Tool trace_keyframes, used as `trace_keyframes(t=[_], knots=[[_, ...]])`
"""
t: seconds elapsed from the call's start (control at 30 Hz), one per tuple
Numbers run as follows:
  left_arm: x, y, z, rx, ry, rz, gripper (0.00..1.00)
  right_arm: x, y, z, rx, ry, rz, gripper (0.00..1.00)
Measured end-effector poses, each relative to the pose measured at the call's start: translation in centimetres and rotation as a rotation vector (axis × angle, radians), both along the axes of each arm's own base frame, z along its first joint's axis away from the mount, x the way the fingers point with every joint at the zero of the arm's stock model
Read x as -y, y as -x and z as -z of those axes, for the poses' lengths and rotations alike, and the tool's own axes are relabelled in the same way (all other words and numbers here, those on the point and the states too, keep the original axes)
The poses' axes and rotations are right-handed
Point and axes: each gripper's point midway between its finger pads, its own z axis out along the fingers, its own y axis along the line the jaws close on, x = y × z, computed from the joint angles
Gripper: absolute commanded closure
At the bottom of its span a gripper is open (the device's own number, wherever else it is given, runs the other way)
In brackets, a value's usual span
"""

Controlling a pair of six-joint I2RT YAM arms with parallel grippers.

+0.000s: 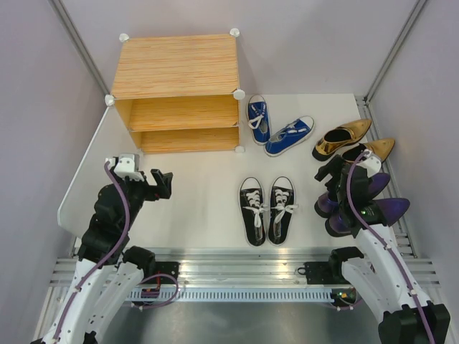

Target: Place and organize the shoes in the shoe cabinet

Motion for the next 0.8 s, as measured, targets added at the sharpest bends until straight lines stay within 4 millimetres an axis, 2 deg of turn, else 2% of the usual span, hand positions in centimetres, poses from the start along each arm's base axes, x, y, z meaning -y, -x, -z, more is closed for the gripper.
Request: trace_keyframes(t=[0.2,0.43,0.63,0.8], knots=[[-0.1,0.0,0.0,0.001,-0.001,-0.006,0.0,-1.3,-0.2,0.2,-0.01,-0.031,-0.068,0.02],[-0.4,0.0,-0.2,0.008,-0.001,-0.019,0.0,-5.9,-0.2,-1.1,0.041,-0.093,-0.338,0.02],[-0.4,0.1,-0.3,0.012,0.001,-0.019,0.0,-7.4,0.3,-3.0,0.114,-0.091,-0.448,0.02],[-0.3,0.1,-0.3,0.013,0.002,-0.015,0.0,-8.8,0.8,-2.8,0.107,-0.09,-0.519,0.05]])
